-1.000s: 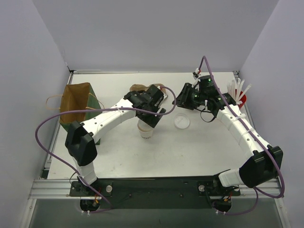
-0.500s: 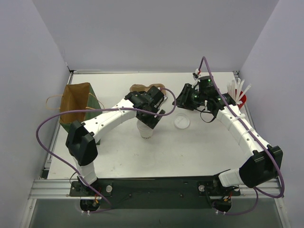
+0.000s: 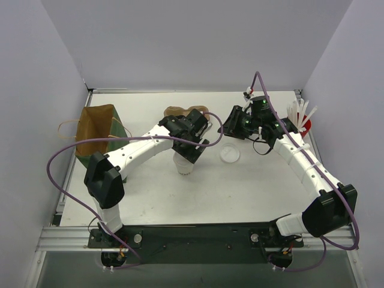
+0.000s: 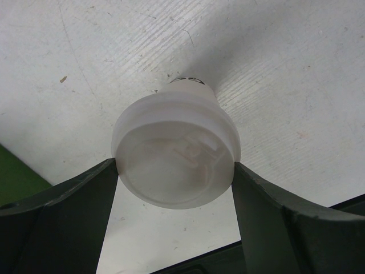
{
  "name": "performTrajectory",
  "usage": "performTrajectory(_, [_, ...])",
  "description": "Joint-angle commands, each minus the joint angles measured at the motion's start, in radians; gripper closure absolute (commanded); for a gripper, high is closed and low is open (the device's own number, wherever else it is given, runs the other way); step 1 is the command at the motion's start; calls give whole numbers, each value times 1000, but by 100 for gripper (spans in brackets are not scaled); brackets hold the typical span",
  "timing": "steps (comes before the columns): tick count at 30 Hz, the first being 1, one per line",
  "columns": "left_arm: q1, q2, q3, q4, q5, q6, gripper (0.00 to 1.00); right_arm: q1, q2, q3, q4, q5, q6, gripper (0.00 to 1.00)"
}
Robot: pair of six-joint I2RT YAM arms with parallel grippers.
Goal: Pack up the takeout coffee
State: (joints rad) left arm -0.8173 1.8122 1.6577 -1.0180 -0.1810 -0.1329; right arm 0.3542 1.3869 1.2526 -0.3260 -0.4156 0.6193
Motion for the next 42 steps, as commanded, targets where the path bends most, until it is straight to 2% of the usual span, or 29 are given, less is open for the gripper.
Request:
performTrajectory(1, [-3,6,5,6,6,9,28,-3,-2,-2,8,12,-18,69])
performTrajectory(16, [-5,6,8,13,-48,-1,28,-4,-3,-12,8,14,-18,69])
performTrajectory(26, [-2,22,8,13,-32,4,27,-4,-3,-18,8,11,-18,69])
performTrajectory(42, [3,1,7,29,-29,4,13,-3,-5,-21,8,8,-18,69])
